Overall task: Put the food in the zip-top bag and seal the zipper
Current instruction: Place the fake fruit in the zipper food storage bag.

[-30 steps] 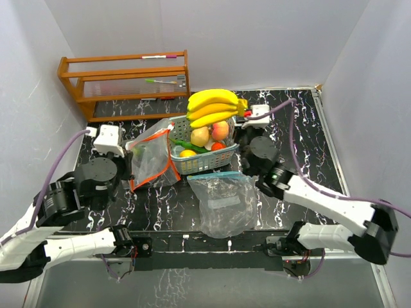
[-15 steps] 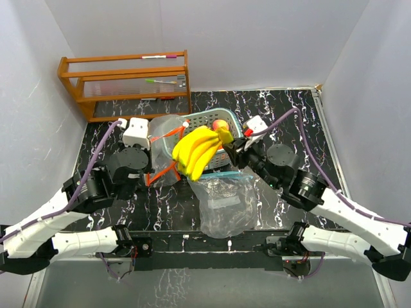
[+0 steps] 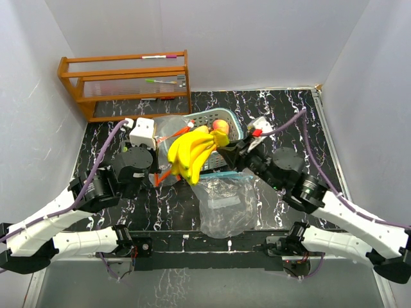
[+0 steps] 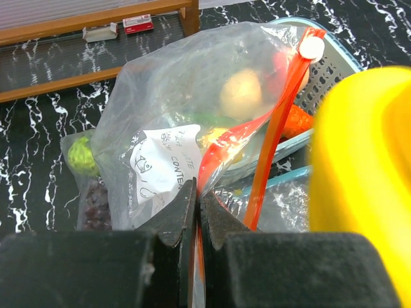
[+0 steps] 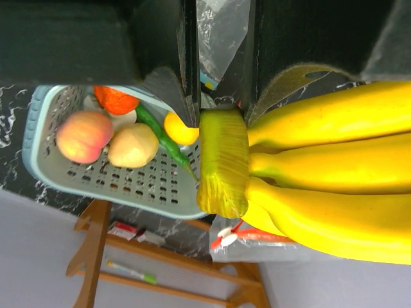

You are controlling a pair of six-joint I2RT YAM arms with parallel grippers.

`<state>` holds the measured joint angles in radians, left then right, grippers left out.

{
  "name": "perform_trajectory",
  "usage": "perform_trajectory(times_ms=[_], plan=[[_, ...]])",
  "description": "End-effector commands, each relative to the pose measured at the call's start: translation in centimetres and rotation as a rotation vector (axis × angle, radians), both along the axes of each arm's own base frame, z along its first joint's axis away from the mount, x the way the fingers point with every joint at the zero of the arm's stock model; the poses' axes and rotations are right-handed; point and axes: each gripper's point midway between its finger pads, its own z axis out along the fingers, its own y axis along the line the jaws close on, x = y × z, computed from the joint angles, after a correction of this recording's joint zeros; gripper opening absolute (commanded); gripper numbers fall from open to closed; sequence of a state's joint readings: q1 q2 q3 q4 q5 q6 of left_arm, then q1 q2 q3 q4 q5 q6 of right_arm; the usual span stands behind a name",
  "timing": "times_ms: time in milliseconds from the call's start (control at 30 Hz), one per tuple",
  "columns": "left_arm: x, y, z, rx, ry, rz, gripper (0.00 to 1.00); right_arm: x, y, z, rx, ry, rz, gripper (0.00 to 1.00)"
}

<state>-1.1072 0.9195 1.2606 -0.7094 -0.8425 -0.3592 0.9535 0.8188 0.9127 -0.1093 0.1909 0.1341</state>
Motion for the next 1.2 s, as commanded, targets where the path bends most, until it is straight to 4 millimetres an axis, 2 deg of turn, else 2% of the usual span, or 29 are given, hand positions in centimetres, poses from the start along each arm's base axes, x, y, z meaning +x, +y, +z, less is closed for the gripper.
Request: perform_trajectory(times_ms=[0,200,333,700,933,1100,1167], plan=[[-0.1,-0.5,1.0,-0.059,-0.012,-0.020,0.00,0.5,1.8,1.5,0.117,-0.029,0.025,0.08],[-0.8,0.1,2.1,-0.121,-0.021,-0.036,0.00,1.9,0.6,1.1,0.094,-0.037,-0.076,0.08],[-0.9,0.4,1.8,-0.129,-0.021,-0.030,0.00,2.3,0.1,1.2,0.113,-0.033,-0.112,0.08],[-0.6,-1.4,1.4,-0.140,-0.014,-0.071,0.00,3.2,2.2,0.8,0.171,0.007,-0.124,0.08],[-0.7,-2.0,2.0,-0.163,-0.016,-0.100,0.00,4.3,3.5,-2.1,0.065,0.029,-0.252,0.08],[-0.9,-1.8,2.7,-0.183,-0.024,-0.107,0.00,5.5,2.5,-4.3,-0.007,0.052,-0.407,0.08],[-1.0,-1.7,2.8,-0.185,-0.023,-0.110,0.00,5.8,2.2,-4.6,-0.014,0.055,-0.450,0.08]])
